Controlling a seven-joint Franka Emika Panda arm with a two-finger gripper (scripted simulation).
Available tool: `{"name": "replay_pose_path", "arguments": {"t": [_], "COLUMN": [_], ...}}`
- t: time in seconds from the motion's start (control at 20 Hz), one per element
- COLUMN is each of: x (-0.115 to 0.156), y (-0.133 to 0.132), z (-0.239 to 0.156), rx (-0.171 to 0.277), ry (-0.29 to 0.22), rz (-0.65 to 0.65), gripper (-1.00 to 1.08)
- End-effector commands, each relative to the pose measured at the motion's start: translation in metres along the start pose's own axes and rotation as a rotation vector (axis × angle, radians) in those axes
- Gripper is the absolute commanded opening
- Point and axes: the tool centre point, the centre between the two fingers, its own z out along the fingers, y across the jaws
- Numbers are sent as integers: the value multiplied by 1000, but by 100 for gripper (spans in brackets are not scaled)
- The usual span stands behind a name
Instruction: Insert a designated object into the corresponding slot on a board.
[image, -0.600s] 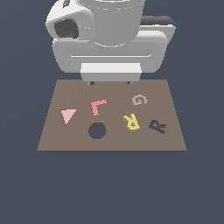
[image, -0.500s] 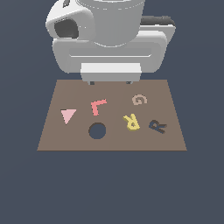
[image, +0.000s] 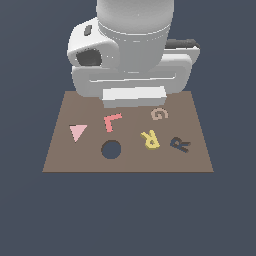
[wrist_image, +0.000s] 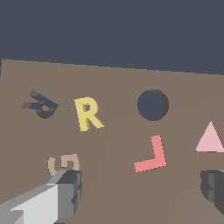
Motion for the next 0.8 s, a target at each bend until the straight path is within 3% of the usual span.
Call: {"name": "replay_pose_path", "arguments": {"t": [0.0,0.75], "x": [5,40], "y": [-6,-52], "z": [13,105], "rx": [2,15], "ry": [-3,-15], "rz": [-22,-187], "gripper": [100,100]}}
